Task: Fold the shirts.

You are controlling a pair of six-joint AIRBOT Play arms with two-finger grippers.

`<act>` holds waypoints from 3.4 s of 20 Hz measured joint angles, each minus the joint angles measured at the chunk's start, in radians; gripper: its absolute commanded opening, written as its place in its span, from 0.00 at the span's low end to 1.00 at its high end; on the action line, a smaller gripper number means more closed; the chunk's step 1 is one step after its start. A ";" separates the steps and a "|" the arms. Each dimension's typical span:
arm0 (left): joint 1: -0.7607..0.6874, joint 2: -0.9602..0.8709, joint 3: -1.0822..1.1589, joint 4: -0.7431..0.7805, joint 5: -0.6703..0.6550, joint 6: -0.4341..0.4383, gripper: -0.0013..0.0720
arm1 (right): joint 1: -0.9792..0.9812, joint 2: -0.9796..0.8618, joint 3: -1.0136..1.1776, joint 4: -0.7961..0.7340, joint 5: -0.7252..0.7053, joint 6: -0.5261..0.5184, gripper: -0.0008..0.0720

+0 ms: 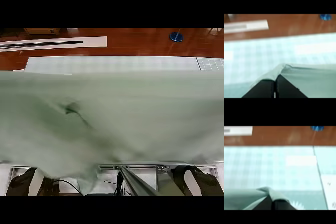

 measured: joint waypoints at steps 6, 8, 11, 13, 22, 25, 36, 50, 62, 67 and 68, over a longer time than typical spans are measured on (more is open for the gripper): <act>-0.048 -0.019 -0.585 -0.043 0.094 0.049 0.04 | 0.035 -0.084 -0.492 -0.061 -0.105 -0.046 0.04; -0.097 -0.061 -0.752 -0.049 0.232 0.079 0.04 | 0.038 -0.168 -0.562 -0.066 -0.246 -0.060 0.04; -0.188 -0.184 -0.882 -0.054 0.467 0.159 0.04 | 0.040 -0.314 -0.611 -0.018 -0.501 -0.098 0.04; -0.239 -0.282 -0.913 -0.055 0.636 0.220 0.04 | 0.041 -0.413 -0.624 0.051 -0.662 -0.130 0.04; -0.355 -0.618 -0.941 -0.069 1.200 0.307 0.04 | 0.042 -0.719 -0.639 0.253 -1.064 -0.247 0.04; -0.387 -0.671 -0.941 -0.074 1.355 0.310 0.04 | 0.042 -0.760 -0.639 0.306 -1.174 -0.310 0.04; -0.481 -0.828 -0.895 -0.074 1.659 0.314 0.04 | 0.043 -0.877 -0.639 0.357 -1.369 -0.360 0.04; -0.439 -0.832 -0.893 0.037 1.125 0.237 0.04 | 0.027 -0.867 -0.640 0.061 -0.988 -0.235 0.04; -0.430 -0.861 -0.892 0.098 1.104 0.159 0.66 | 0.027 -0.930 -0.640 0.020 -0.859 -0.158 0.64; -0.352 -0.822 -0.809 0.134 0.933 0.175 0.76 | 0.002 -0.873 -0.623 -0.064 -0.745 -0.177 0.64; -0.318 -0.801 -0.808 0.149 0.871 0.183 0.76 | -0.018 -0.849 -0.630 -0.112 -0.695 -0.179 0.64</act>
